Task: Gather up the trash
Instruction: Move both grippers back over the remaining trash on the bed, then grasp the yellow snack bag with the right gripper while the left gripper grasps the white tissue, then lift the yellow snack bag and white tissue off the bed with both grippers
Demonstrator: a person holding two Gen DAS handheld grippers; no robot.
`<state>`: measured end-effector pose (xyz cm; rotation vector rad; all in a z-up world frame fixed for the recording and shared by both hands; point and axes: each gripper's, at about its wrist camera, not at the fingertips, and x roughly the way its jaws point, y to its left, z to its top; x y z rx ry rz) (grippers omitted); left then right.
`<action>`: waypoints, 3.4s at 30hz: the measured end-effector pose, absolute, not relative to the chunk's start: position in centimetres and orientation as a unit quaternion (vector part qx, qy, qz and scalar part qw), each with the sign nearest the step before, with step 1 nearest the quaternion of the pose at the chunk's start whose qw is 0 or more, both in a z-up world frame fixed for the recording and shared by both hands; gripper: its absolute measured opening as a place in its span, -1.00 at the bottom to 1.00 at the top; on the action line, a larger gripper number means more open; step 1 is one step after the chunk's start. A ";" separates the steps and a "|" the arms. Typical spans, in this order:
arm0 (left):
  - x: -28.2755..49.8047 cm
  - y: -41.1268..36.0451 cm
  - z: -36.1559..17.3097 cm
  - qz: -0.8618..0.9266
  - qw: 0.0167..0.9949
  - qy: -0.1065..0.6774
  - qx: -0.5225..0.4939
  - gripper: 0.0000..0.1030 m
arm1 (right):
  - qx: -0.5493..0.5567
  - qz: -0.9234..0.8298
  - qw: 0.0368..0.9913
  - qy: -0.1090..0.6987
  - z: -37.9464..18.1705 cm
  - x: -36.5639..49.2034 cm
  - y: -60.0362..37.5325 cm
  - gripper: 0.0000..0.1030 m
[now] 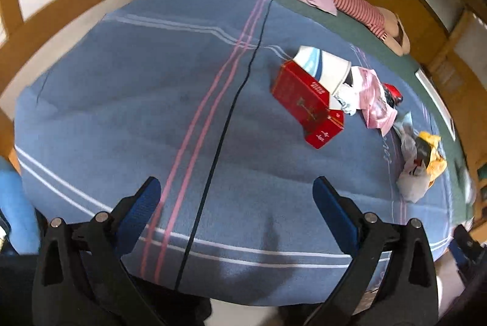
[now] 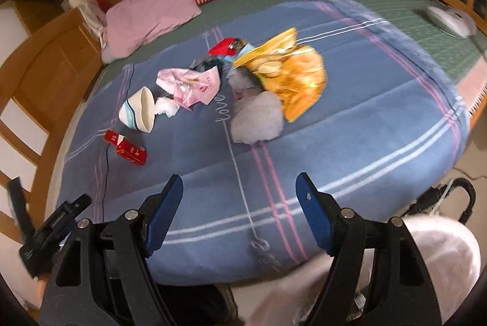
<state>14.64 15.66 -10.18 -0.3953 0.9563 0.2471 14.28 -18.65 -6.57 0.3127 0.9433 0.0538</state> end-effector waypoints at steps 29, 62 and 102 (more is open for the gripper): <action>15.6 15.6 -10.7 0.155 0.858 0.451 -0.189 0.93 | 0.017 0.103 0.863 0.494 -14.2 28.5 -8.6 -0.85; 14.3 19.1 -11.4 0.186 0.827 0.427 -0.316 0.93 | 0.171 0.287 0.783 0.524 -11.0 25.2 -11.0 0.38; 18.6 10.2 -13.6 -0.026 0.834 0.486 -0.260 -0.33 | 0.265 0.069 0.849 0.453 -12.1 28.5 -27.0 -0.94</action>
